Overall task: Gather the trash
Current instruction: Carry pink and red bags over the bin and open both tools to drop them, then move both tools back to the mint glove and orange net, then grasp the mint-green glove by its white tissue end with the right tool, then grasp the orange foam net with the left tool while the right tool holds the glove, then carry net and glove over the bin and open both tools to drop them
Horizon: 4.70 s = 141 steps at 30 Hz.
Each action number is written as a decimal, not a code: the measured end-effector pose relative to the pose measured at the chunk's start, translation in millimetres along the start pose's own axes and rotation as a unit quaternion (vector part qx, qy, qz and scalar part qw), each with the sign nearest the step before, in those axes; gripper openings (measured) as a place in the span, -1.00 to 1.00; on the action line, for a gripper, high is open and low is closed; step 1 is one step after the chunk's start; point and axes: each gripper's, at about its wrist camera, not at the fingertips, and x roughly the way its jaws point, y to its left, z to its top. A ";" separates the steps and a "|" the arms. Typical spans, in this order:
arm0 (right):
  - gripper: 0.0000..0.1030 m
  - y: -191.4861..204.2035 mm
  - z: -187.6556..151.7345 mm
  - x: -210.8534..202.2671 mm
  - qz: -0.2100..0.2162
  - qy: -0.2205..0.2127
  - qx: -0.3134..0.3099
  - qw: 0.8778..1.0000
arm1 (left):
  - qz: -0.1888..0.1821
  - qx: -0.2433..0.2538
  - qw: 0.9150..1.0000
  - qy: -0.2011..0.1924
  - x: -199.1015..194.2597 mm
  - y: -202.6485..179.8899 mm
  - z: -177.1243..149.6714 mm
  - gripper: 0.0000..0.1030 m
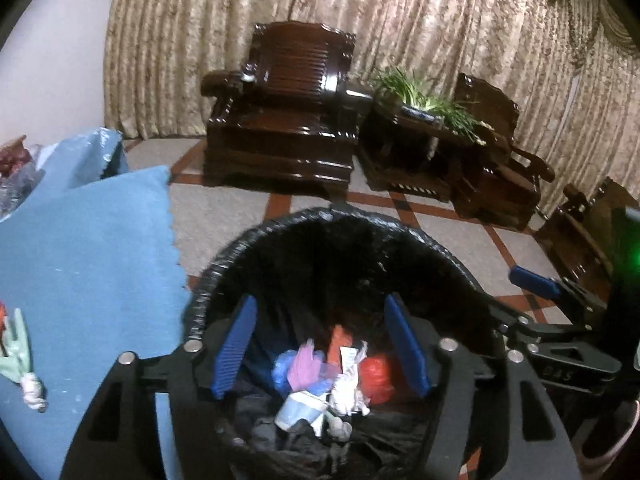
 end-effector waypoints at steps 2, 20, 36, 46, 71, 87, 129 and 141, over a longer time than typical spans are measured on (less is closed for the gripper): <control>0.80 1.9 -1.7 -8.8 0.001 -0.006 0.007 1.000 | 0.015 -0.008 1.000 -0.011 -13.9 8.7 -0.2 0.44; 0.86 158.9 3.8 -54.5 0.120 -0.043 -0.080 0.989 | 0.177 -0.060 0.980 -0.062 -168.4 119.0 -72.1 0.59; 0.86 295.3 -9.6 -10.5 0.196 -0.013 -0.157 0.968 | 0.251 -0.135 0.957 -0.056 -197.5 213.6 -121.9 0.58; 0.86 370.5 -22.9 47.8 0.230 0.029 -0.211 0.950 | 0.279 -0.177 0.943 -0.044 -189.0 274.1 -139.2 0.56; -0.31 434.6 -41.6 139.8 0.250 0.133 -0.237 0.929 | 0.273 -0.185 0.944 -0.014 -147.4 335.7 -135.0 0.55; -0.46 366.8 -5.8 127.8 0.218 0.105 -0.173 0.955 | 0.234 -0.186 0.954 -0.003 -78.7 342.3 -98.3 0.55; -0.46 319.6 6.0 17.7 0.230 0.048 -0.148 0.961 | 0.216 -0.161 0.963 -0.009 -154.9 230.0 -103.2 -0.51; -0.46 259.0 15.3 -45.1 0.207 0.002 -0.117 0.971 | 0.186 -0.111 0.975 -0.045 -182.2 153.0 -83.4 -0.51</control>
